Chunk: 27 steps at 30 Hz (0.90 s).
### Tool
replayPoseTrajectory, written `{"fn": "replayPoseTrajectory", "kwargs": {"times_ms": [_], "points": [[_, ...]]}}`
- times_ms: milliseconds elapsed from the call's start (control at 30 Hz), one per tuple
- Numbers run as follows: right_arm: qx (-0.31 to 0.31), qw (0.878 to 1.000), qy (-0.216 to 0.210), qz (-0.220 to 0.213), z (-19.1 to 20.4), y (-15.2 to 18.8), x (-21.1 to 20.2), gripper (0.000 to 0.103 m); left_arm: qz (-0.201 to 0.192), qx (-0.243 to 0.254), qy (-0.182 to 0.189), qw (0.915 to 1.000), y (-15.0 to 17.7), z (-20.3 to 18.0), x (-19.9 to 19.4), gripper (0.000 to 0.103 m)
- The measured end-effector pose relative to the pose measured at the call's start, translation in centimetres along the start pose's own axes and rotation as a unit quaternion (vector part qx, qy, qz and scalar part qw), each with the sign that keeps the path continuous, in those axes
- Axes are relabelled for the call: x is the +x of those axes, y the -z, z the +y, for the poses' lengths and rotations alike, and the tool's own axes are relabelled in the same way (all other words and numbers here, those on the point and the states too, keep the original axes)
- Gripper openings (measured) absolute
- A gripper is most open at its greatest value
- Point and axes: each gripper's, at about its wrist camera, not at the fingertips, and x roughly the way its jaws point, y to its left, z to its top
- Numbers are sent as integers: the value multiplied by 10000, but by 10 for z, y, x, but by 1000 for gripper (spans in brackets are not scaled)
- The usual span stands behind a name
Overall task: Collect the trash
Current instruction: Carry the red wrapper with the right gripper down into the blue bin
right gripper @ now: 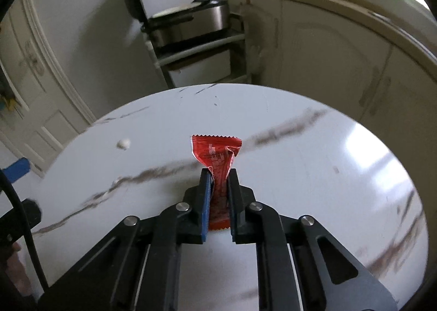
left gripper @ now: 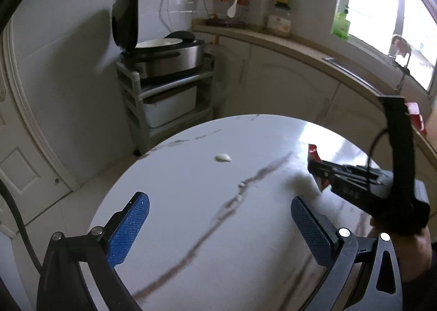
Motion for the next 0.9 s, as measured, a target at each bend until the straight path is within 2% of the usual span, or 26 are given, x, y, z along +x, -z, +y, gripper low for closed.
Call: {"fn": "replayPoseTrajectory", "kwargs": {"times_ms": [167,400,600,667,767,900], "points": [[386,9987,-47,-319,-12,34,-53,11,-78,301,269,9992,18,-37,-24,102],[891,9925,89,-831,-35,99,-144,11,-160,814,661,9944,63,-105,-58,102],[1379,9810,381,-1313,-71,172,-231,11,-272,1188,1119,9862,106,-174,-88,102],[1546,9755,511,-1480,-84,196,-259,11,-337,1359,1306,9815,121,-199,-98,102],[1779,9658,790,-1712,-110,236,-301,11,-415,1761,1633,9698,146,-242,-110,102],[2166,9499,1215,-1895,-150,291,-345,11,-524,2363,2043,9485,183,-300,-120,102]]}}
